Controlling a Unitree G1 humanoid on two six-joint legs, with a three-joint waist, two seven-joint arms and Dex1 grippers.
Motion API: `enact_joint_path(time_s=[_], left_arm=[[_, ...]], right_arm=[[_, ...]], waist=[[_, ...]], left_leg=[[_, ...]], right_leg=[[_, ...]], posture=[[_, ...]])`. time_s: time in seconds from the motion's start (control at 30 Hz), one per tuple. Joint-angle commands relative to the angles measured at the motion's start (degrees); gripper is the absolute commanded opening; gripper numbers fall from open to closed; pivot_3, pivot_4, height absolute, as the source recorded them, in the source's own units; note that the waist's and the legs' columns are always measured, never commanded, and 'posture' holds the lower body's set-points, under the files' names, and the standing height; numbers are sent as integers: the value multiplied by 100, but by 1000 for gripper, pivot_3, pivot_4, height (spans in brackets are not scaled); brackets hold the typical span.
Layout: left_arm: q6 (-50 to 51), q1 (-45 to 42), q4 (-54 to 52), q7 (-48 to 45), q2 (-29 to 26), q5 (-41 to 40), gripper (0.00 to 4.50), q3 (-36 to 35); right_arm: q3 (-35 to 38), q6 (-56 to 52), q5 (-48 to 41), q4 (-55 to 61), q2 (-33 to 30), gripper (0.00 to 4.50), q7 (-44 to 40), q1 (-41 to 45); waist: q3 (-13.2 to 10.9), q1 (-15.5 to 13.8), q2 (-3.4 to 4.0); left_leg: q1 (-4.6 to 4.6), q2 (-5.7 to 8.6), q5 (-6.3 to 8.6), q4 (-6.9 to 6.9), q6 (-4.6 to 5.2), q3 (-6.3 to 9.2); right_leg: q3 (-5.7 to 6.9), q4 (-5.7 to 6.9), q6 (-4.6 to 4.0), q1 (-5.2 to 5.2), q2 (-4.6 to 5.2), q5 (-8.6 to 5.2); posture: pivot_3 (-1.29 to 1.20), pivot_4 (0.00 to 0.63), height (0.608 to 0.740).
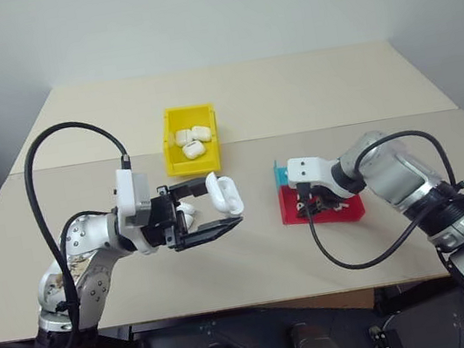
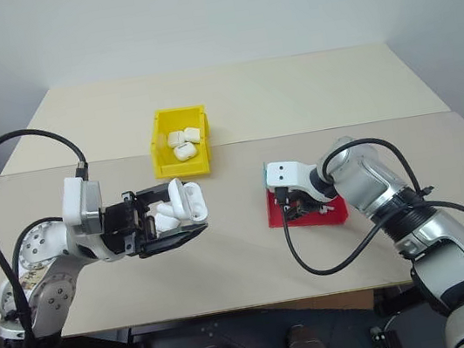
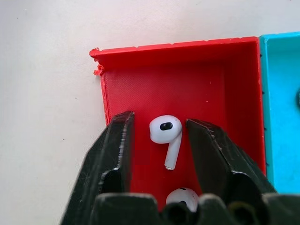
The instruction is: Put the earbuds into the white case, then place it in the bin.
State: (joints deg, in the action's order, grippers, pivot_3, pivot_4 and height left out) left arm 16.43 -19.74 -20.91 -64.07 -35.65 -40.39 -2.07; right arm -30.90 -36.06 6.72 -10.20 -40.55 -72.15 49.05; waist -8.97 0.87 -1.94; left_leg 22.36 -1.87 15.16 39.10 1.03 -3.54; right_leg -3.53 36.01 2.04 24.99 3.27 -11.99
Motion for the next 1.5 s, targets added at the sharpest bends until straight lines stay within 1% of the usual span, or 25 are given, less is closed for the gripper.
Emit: enact_joint_path(time_s=[0.03,0.07,0.1,0.17,0.3,0.4,0.47,0.57,0.6,0.63,0.7,0.77,0.83,0.9,1.03,1.1,1.23,1.33,1.5], left_arm=[[-13,-50,-194,11,-41,-74,2785,-137],[-4,-56,-195,15,-41,-84,2785,-139],[1,-60,-196,17,-41,-90,2785,-140],[23,-64,-192,11,-37,-127,2785,-145],[94,-135,-193,-52,19,-266,2785,-94],[151,-270,-209,-12,124,-341,2785,-38],[103,-355,-176,-7,217,-263,2785,54],[120,-555,-73,57,416,-254,2785,160],[140,-595,-53,65,456,-266,2785,170],[176,-671,-9,77,518,-275,2785,203],[210,-741,47,71,572,-287,2785,222],[230,-888,171,85,706,-255,2785,311],[347,-1073,350,158,872,-278,2785,373],[455,-1165,452,209,956,-283,2785,384],[548,-1256,551,175,1053,-300,2785,397],[552,-1265,571,147,1079,-293,2785,399],[573,-1317,603,97,1145,-287,2785,416],[596,-1349,607,94,1168,-298,2785,395],[548,-1347,607,47,1175,-256,2785,393]], right_arm=[[95,-28,46,75,-56,1037,-27,-58],[110,-42,39,93,-56,698,-25,-70],[120,-47,36,106,-55,630,-23,-79],[193,-150,9,182,-54,630,25,-118],[754,-770,-347,782,-134,630,125,-286],[1660,-1438,-1112,1613,-105,630,162,-529],[2515,-1793,-1767,2181,53,630,303,-774],[4023,-2454,-2738,2854,786,630,976,-922],[4291,-2627,-2938,2971,952,630,1175,-915],[4702,-2749,-3259,3168,1256,630,1429,-912],[5121,-2891,-3680,3428,1587,630,1790,-922],[5671,-3117,-4375,3759,2039,630,2204,-888],[6116,-3205,-5197,4170,2618,630,2748,-891],[6223,-3246,-5765,4452,2879,630,3141,-952],[5830,-3086,-6408,4982,3063,630,3836,-1158],[5603,-2966,-6573,5109,3021,630,4044,-1261],[5215,-2724,-6646,5110,2749,630,4325,-1453],[4968,-2491,-6538,5036,2475,630,4388,-1585],[4766,-2090,-6558,4836,2213,630,4480,-1698]], waist=[[0,1,0],[0,0,0],[0,-1,0],[0,-1,0],[0,-5,0],[0,-12,0],[0,-17,-1],[0,-17,-1],[0,-9,0],[0,-3,0],[0,1,1],[1,0,1],[1,-4,1],[1,2,1],[1,24,3],[1,37,3],[1,40,3],[1,38,3],[1,47,2]], left_leg=[[0,0,0,0,0,0],[-1,0,0,0,0,0],[-1,0,0,0,0,0],[-1,0,0,0,0,0],[1,0,0,0,0,1],[6,0,0,0,0,3],[6,0,0,0,0,6],[3,0,0,0,0,11],[3,-1,0,1,0,12],[0,0,0,2,0,13],[-4,-2,0,1,0,15],[-4,-1,0,0,0,15],[-3,-1,0,0,0,15],[0,-1,0,0,0,20],[-1,-1,0,-1,0,27],[-1,-1,0,-1,0,27],[-2,0,0,-1,0,26],[-1,1,0,-1,0,25],[-1,1,0,-1,0,25]], right_leg=[[0,0,0,0,0,0],[0,0,0,0,0,0],[0,0,0,-1,0,0],[0,0,0,-1,0,0],[0,-1,0,0,0,0],[0,-1,0,3,1,0],[0,-1,1,2,1,0],[4,-2,1,-5,0,0],[4,0,1,-6,-1,0],[1,2,1,-6,-1,1],[0,3,1,-10,-3,1],[0,4,1,-8,-4,0],[0,4,1,-8,-3,0],[0,5,1,-6,-2,1],[-1,3,1,-6,-1,0],[-1,4,1,-6,-1,0],[-2,5,1,-7,-2,0],[-2,0,2,-7,-2,0],[-3,0,2,-7,-2,0]], posture=[[0,150,740],[0,150,740],[0,150,740],[0,150,740],[0,150,740],[0,150,740],[0,150,740],[0,150,740],[0,150,740],[0,150,740],[0,150,740],[0,150,740],[0,150,740],[0,150,740],[0,150,740],[0,150,740],[0,150,740],[0,150,740],[0,150,740]])
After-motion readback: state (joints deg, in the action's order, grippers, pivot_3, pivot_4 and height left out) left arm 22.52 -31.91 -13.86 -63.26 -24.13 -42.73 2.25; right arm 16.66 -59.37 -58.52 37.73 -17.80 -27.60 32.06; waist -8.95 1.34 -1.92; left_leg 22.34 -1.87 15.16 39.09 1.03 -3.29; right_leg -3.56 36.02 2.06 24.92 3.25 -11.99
